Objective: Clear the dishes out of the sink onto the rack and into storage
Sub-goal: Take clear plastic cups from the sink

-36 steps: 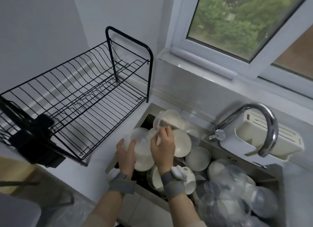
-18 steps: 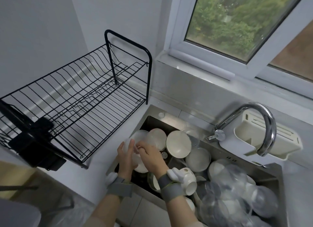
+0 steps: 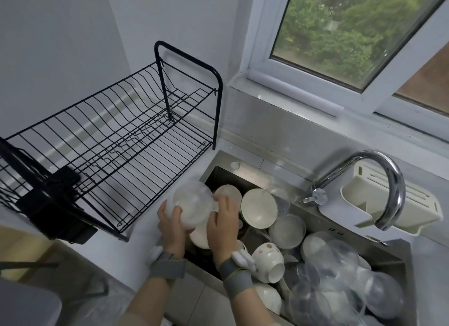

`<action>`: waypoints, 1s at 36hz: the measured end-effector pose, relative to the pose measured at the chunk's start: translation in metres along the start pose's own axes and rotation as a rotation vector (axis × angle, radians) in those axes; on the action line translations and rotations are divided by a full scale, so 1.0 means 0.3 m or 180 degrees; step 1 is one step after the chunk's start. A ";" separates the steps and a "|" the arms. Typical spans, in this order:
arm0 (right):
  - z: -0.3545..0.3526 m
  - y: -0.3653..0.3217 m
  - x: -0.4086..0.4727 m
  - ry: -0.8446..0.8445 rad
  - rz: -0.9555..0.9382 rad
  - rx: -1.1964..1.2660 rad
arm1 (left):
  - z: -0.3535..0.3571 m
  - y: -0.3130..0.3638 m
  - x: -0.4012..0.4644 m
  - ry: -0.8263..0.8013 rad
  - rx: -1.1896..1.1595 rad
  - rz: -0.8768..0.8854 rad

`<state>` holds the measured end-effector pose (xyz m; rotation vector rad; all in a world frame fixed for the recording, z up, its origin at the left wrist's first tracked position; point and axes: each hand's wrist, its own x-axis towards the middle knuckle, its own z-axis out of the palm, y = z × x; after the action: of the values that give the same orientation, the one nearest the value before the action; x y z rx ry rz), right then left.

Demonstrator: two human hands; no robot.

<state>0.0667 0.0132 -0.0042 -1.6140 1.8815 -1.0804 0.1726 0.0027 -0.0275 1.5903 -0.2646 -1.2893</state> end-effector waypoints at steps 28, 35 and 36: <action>0.044 0.137 0.138 -0.2222 0.1272 -0.0780 | -0.035 0.038 -0.011 -0.0023 -0.0180 -0.0159; 0.058 0.127 0.170 -0.2430 0.1563 -0.0952 | -0.047 0.041 -0.025 -0.0073 -0.0108 -0.0230; 0.057 0.127 0.171 -0.2383 0.1555 -0.0963 | -0.049 0.042 -0.025 -0.0077 -0.0126 -0.0230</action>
<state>0.0442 -0.0401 -0.0362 -1.3169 1.7857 0.0315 0.1867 0.0106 -0.0145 1.5639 -0.1970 -1.3621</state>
